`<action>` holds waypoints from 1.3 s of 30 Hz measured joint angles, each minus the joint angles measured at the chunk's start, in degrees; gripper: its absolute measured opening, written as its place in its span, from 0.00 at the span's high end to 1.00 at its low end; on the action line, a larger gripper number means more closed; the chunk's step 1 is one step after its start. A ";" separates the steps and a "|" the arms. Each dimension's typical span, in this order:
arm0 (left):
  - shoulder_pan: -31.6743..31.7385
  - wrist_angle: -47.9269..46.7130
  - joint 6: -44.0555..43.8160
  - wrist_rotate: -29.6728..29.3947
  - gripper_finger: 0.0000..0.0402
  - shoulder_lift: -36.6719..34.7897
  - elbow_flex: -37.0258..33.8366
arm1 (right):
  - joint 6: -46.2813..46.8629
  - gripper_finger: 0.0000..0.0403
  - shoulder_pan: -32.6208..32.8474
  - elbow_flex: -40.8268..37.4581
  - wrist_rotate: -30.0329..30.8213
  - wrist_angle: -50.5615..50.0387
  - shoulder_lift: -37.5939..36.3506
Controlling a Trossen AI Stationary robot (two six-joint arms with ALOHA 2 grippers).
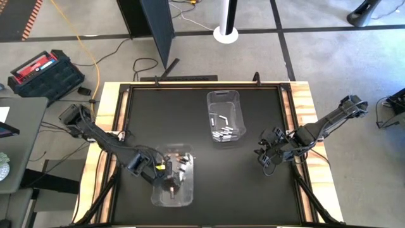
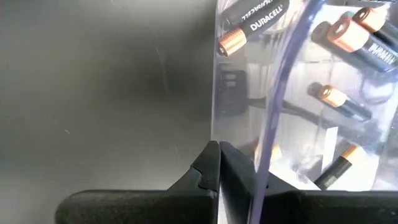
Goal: Sort batteries
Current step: Move the bottom transparent bin to the top of the table
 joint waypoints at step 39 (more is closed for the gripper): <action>60.63 -1.71 57.91 9.76 1.00 4.54 0.04 | 6.12 0.42 -0.92 0.00 -0.04 2.85 0.03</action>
